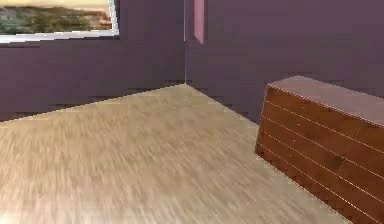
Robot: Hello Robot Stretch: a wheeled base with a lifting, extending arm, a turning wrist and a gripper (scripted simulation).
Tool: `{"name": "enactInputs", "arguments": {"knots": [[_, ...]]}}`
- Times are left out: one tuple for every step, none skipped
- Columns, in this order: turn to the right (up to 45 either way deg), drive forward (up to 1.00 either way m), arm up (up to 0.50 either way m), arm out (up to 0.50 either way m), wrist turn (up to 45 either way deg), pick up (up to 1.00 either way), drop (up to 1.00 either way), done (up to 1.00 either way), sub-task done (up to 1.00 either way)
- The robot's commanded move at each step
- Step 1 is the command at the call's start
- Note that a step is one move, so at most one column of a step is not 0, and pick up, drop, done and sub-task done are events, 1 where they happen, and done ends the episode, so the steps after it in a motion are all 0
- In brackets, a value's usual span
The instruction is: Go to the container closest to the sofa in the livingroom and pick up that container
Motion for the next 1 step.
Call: {"name": "enactInputs", "arguments": {"knots": [[-45.0,0.0,0.0,0.0,0.0,0.0,0.0,0.0,0.0]]}}
